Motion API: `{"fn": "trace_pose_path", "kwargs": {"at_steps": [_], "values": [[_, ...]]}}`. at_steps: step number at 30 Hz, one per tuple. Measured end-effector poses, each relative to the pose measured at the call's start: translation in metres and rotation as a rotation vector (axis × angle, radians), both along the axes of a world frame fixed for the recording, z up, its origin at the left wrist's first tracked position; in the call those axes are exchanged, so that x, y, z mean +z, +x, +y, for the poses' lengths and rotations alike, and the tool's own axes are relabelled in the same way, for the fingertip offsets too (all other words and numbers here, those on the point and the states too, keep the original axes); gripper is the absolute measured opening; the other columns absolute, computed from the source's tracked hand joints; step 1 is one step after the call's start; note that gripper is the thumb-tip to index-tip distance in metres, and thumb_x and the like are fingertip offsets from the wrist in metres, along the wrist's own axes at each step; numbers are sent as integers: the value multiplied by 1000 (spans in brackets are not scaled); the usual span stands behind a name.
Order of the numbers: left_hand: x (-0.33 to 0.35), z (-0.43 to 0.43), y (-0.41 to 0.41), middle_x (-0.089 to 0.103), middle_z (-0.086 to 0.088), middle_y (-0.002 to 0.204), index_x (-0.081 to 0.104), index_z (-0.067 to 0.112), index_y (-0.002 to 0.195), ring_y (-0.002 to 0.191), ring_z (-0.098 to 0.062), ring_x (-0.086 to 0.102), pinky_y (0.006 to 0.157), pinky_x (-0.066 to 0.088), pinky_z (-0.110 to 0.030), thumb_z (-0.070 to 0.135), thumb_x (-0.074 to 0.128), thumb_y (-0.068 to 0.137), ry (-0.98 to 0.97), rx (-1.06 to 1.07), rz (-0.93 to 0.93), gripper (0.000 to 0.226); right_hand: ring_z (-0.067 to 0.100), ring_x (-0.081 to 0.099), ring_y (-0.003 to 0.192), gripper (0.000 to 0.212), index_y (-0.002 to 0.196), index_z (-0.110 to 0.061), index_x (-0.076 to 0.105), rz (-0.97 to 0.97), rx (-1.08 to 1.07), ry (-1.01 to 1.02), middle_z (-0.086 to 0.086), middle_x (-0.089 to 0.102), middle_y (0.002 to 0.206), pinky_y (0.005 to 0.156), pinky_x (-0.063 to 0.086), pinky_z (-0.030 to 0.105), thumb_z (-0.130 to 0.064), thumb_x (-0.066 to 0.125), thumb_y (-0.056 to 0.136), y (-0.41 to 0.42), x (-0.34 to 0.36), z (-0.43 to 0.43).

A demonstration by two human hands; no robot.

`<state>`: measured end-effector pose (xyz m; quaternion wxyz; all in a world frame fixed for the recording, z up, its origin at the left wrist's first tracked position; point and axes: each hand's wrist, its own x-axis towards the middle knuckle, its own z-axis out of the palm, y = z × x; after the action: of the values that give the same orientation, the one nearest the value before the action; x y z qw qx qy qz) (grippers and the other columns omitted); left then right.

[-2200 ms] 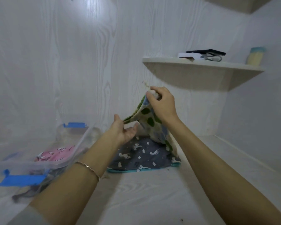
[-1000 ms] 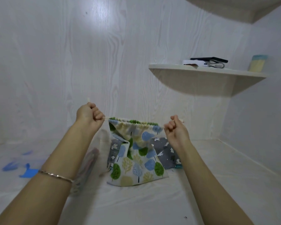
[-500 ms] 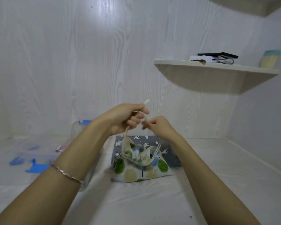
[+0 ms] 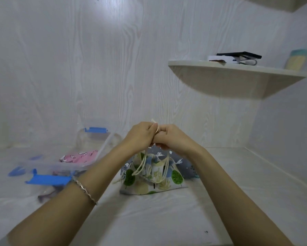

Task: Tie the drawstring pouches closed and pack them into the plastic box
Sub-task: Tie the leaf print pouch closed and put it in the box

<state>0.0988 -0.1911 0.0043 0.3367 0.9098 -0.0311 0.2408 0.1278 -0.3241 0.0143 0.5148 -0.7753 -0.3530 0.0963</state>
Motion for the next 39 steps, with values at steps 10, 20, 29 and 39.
{"fn": "trace_pose_path", "kwargs": {"at_steps": [10,20,29,39], "values": [[-2,11,-5,47,-3,58,72,10,81,53,-15,42,56,32,-29,28,38,102,-390,131,-166,44,8,54,56,13,96,-4,72,57,-33,57,2,65,67,55,46,19,-14,64,92,4,-23,-20],[10,10,-18,31,3,53,62,13,70,41,-11,23,40,20,-20,30,46,97,-98,-105,644,36,2,53,77,32,115,-26,69,-541,-115,-109,-10,57,92,70,40,15,-8,54,93,9,-44,-19],[7,12,-22,24,8,51,56,22,55,44,-7,13,40,10,-18,43,42,98,-467,-480,886,50,3,49,64,25,97,-17,68,-93,24,110,-9,60,77,62,39,19,-1,49,94,8,-49,-29],[6,18,-22,24,10,41,39,21,50,41,-5,6,29,12,-11,32,44,94,-880,-500,951,45,7,45,48,23,114,1,63,257,218,306,8,67,71,44,28,15,0,48,96,1,-47,-36]]}}
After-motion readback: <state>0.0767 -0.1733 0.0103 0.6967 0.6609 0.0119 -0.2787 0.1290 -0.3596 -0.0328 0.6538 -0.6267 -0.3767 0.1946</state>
